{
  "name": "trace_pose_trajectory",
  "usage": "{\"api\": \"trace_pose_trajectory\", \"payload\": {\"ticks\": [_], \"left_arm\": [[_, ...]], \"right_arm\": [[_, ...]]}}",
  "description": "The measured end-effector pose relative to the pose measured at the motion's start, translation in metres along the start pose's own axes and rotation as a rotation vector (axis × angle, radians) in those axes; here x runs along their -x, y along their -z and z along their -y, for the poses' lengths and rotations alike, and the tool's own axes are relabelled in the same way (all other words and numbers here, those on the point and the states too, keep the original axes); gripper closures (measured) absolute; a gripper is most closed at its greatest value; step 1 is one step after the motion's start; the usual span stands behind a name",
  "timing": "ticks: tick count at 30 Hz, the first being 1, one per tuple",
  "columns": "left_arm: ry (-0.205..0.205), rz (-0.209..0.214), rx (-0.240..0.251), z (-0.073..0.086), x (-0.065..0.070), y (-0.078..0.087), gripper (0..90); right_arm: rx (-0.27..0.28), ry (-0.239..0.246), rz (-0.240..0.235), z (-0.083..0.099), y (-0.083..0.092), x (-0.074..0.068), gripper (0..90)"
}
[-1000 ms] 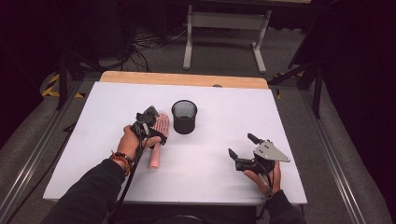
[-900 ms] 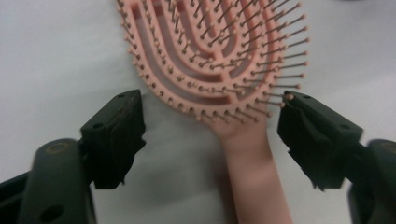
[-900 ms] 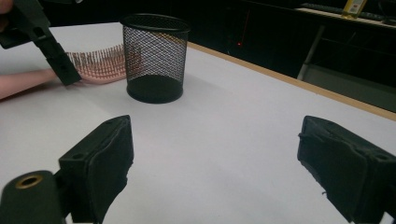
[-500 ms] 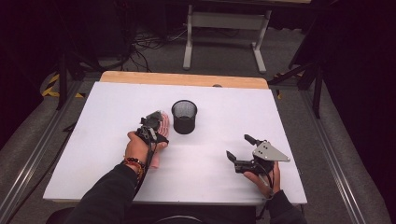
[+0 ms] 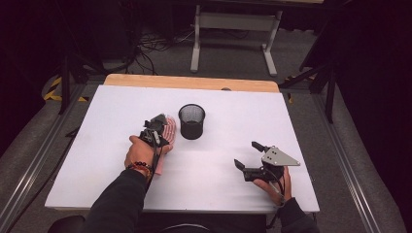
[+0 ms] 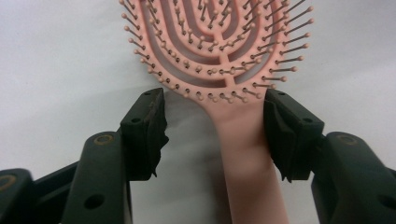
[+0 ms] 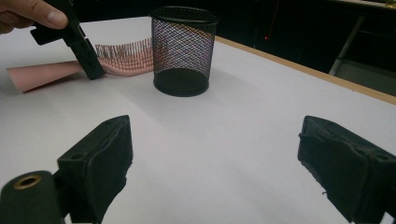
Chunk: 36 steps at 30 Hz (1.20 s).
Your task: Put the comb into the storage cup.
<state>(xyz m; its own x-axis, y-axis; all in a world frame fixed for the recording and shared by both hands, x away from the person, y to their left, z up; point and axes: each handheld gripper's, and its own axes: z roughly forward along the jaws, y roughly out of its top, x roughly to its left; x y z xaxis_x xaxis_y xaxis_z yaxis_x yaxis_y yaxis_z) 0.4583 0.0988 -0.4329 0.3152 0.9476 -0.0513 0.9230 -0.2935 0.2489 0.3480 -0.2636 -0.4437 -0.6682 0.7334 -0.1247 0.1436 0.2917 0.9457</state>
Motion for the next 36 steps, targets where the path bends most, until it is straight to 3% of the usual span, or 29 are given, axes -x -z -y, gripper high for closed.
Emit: {"api": "trace_pose_trajectory", "payload": {"ticks": [6,10,13,18,20,29,33,36], "left_arm": [[-0.015,-0.015,0.003,-0.001,0.005,0.001,54.2],[-0.014,-0.01,0.023,-0.001,0.002,0.001,68.9],[-0.021,-0.003,0.023,-0.001,0.001,0.002,69.2],[-0.023,0.009,0.063,0.002,-0.003,0.002,69.5],[-0.01,0.016,0.105,0.003,-0.009,0.004,69.5],[-0.031,0.064,0.24,0.007,-0.024,0.016,69.6],[-0.067,0.071,0.325,0.012,-0.028,0.025,69.6],[-0.087,0.1,0.397,0.015,-0.032,0.031,69.6]], "right_arm": [[-0.013,0.0,-0.001,0.001,-0.001,0.0,11.3],[-0.024,0.007,-0.001,0.001,-0.001,0.0,11.3],[-0.037,0.01,-0.004,0.002,-0.003,-0.001,11.3],[-0.05,0.027,-0.009,0.003,-0.005,-0.004,11.3],[-0.058,0.042,-0.011,0.003,-0.006,-0.005,11.2],[-0.042,0.06,0.01,0.003,-0.003,-0.005,11.2],[-0.051,0.083,0.01,0.003,-0.004,-0.007,11.2],[-0.057,0.118,0.011,0.002,-0.004,-0.01,11.2]]}}
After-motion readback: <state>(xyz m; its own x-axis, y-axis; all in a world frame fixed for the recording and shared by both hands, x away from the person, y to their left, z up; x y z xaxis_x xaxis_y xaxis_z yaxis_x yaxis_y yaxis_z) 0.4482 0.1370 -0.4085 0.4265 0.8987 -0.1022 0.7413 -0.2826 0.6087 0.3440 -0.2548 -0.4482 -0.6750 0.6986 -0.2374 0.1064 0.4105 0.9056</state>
